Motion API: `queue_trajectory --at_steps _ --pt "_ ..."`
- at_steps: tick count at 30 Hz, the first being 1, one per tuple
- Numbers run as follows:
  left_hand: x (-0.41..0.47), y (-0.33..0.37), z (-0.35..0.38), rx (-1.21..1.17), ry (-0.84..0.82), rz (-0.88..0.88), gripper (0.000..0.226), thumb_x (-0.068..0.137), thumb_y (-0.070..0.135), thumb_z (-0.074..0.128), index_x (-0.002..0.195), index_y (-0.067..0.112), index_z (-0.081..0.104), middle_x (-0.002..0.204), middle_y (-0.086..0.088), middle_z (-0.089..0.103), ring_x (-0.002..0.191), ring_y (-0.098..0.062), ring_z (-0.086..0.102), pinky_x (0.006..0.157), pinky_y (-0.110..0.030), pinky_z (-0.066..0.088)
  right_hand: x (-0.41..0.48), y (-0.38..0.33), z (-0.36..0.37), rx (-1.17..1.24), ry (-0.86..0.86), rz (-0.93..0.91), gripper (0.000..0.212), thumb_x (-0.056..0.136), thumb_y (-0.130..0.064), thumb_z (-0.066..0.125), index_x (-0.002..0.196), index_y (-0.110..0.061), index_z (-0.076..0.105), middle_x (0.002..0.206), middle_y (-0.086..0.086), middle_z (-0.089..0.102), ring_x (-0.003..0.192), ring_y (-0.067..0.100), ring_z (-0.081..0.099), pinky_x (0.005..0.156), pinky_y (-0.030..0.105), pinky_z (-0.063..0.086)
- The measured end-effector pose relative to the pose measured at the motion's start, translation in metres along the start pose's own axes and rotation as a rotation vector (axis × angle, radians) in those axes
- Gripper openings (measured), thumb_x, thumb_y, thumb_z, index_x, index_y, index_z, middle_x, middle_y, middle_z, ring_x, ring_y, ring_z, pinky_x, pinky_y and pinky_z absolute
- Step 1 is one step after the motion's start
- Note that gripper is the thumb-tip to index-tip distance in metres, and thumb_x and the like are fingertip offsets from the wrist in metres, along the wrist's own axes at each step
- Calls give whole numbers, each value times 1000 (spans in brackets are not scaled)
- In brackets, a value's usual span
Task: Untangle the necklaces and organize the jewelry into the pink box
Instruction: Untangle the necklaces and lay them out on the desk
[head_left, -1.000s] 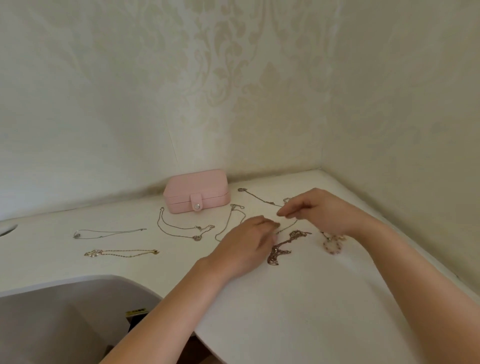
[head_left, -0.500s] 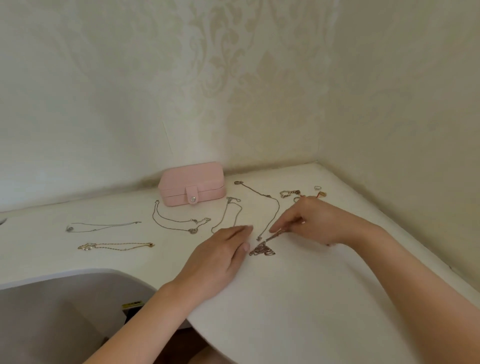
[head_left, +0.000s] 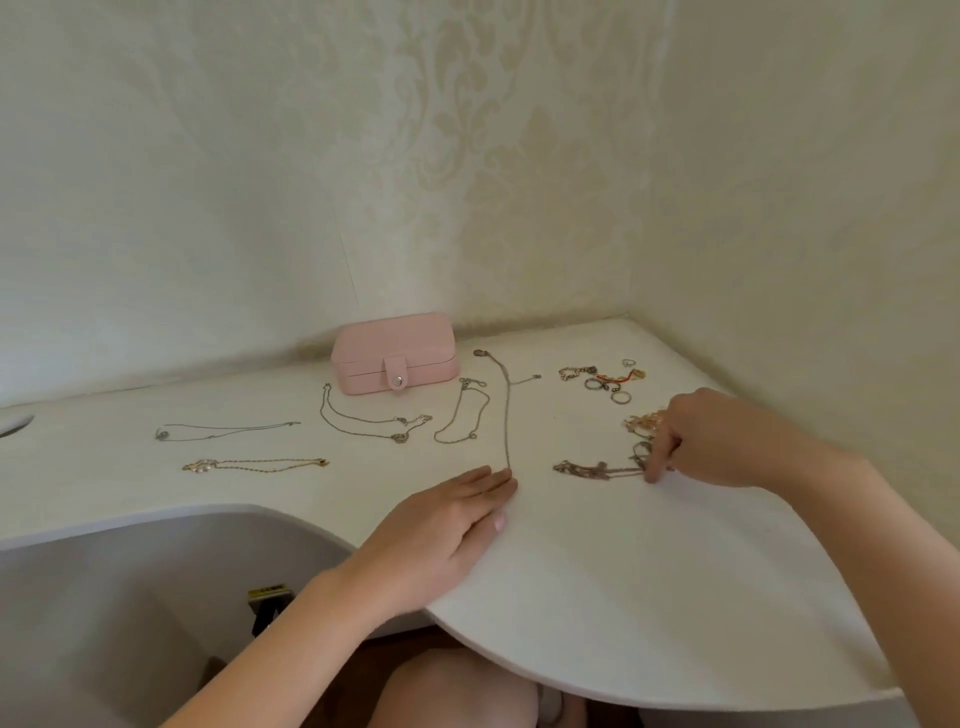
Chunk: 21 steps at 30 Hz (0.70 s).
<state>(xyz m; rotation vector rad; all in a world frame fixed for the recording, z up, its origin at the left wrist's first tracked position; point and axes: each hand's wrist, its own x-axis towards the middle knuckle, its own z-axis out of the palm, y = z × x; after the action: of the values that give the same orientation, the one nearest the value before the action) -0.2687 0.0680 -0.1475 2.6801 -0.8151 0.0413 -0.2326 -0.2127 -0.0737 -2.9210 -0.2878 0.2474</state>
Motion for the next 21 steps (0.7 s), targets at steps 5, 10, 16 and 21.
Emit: queue_trajectory --at_steps 5,10,16,21 --pt "-29 8 -3 -224 -15 26 37 100 29 43 137 32 44 143 27 35 132 21 14 109 -5 11 18 -28 -2 -11 53 -77 35 80 -2 50 90 -24 74 87 -12 71 92 11 65 70 18 46" --pt "-54 18 5 -249 6 96 37 99 35 42 136 35 45 142 30 36 136 15 15 112 -10 12 50 -60 28 108 39 -247 61 87 6 35 137 -27 49 144 -1 44 133 15 38 102 21 29" --pt "-68 21 7 -335 47 118 37 94 42 49 130 32 56 137 28 45 136 11 23 111 -10 18 89 -60 49 188 -27 -290 77 87 5 30 146 -43 22 154 -7 26 140 17 29 113 29 26" --pt "-65 15 4 -514 169 15 20 85 34 66 104 37 71 113 31 63 121 6 47 100 -12 36 101 -58 55 127 -10 -307 72 89 4 29 147 -39 22 156 0 23 144 18 20 118 36 16"
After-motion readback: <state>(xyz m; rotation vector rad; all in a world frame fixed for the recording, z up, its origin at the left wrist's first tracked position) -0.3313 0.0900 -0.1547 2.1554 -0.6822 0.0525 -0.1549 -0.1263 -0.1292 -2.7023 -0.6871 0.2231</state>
